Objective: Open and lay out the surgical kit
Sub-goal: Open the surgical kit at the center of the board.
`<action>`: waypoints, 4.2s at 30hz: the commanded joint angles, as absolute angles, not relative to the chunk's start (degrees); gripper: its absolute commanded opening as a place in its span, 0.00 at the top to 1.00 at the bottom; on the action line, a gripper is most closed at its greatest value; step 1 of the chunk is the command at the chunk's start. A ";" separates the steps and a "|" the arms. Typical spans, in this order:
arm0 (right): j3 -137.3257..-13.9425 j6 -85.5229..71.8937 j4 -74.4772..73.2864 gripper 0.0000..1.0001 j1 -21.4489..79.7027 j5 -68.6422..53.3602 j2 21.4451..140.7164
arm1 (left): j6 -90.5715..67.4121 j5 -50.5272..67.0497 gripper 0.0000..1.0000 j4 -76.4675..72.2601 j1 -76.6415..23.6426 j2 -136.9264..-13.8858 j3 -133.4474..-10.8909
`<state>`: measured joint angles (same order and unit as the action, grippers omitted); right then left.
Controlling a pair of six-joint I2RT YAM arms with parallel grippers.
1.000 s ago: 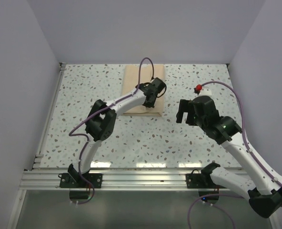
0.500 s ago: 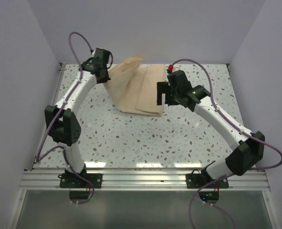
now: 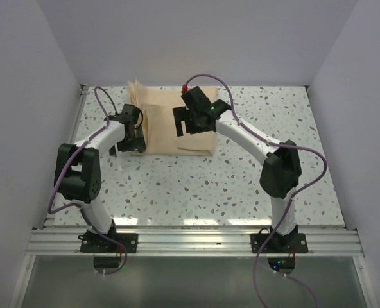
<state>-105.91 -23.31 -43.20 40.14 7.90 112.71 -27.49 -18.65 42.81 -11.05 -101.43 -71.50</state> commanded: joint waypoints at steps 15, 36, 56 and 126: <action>-119.54 -24.70 -50.72 0.16 42.63 13.54 130.69 | -26.63 -26.01 0.01 48.95 -7.74 -96.77 -81.82; -124.98 -23.64 -48.43 0.47 42.63 16.52 138.70 | -27.51 -24.96 0.01 51.51 4.48 -102.31 -86.66; -95.29 -23.55 -43.42 1.00 32.35 35.68 105.13 | -26.02 -21.18 0.01 49.31 3.96 -102.39 -85.87; -133.68 -30.59 -41.22 0.52 8.62 21.45 148.71 | -27.95 -19.51 0.01 44.91 -8.26 -83.49 -56.16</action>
<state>-134.87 -29.95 -42.70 9.41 21.02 148.03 -29.04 -19.70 46.74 -7.94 -82.96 -56.34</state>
